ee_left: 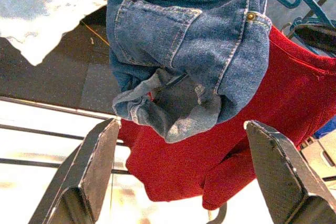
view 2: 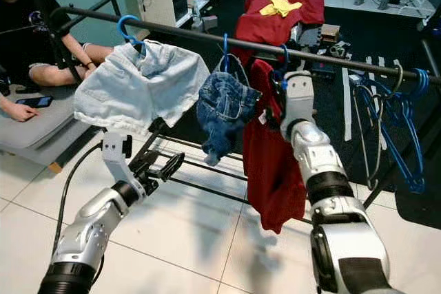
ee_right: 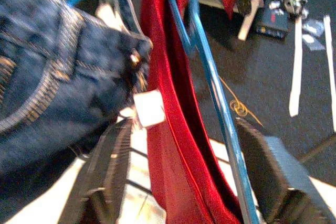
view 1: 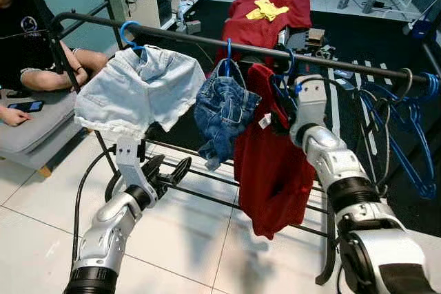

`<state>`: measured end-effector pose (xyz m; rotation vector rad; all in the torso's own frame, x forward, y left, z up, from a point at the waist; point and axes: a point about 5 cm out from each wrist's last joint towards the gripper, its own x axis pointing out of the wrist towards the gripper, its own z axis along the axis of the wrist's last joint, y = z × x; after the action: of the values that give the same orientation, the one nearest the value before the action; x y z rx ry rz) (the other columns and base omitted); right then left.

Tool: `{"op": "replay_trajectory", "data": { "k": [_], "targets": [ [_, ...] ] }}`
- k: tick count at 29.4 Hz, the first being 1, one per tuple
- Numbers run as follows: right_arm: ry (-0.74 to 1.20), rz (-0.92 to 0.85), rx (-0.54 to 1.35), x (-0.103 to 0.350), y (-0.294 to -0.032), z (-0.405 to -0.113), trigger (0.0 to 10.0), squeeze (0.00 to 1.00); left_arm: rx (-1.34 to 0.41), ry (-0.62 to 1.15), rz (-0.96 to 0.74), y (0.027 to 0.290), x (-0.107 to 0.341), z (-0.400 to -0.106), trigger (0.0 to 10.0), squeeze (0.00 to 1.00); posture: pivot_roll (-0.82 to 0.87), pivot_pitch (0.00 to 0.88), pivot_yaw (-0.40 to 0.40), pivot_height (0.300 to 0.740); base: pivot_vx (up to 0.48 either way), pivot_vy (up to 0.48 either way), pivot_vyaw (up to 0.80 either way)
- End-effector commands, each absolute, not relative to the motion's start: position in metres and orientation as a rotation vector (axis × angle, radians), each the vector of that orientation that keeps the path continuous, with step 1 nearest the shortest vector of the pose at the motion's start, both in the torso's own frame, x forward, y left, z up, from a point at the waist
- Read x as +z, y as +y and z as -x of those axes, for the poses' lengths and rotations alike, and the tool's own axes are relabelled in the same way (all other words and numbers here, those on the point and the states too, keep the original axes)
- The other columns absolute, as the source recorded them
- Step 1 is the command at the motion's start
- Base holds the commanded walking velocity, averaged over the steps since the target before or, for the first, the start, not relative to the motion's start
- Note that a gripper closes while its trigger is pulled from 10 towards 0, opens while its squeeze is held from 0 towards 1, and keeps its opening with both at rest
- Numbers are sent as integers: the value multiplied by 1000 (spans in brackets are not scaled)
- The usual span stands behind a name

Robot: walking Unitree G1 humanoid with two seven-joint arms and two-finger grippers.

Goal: Hang hanger

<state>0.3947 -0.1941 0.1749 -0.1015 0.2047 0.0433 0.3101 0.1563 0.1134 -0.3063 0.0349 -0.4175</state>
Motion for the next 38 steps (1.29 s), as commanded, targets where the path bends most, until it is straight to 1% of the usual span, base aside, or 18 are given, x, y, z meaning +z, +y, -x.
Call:
{"op": "replay_trajectory", "data": {
  "k": [1,16,23,25,29,36,37,38],
  "targets": [
    [234,90,48,167,-201,-392,0,0,-420,50,298,157,112,-310,10000,0,14,76,-15,740,0,0,0],
    [166,68,90,176,-210,-389,0,0,-417,46,299,157,113,-311,10000,0,3,63,-14,740,0,0,0],
    [62,73,134,189,-218,-383,0,0,-419,38,302,155,115,-314,10000,0,-4,56,-14,740,0,0,0],
    [62,73,134,189,-218,-383,0,0,-419,38,302,155,115,-314,10000,0,-4,56,-14,740,0,0,0],
    [-21,75,127,206,-226,-380,0,0,-420,32,301,155,117,-317,10000,0,-16,45,-9,740,0,0,0],
    [-102,68,158,222,-226,-376,0,0,-427,30,303,152,117,-319,10000,0,-23,39,-5,740,0,0,0],
    [-116,67,212,225,-223,-371,0,0,-432,29,306,150,117,-320,10000,0,-24,39,-5,740,0,0,0],
    [-116,67,212,225,-223,-371,0,0,-432,29,306,150,117,-320,10000,0,-24,39,-5,740,0,0,0]
  ]
}}
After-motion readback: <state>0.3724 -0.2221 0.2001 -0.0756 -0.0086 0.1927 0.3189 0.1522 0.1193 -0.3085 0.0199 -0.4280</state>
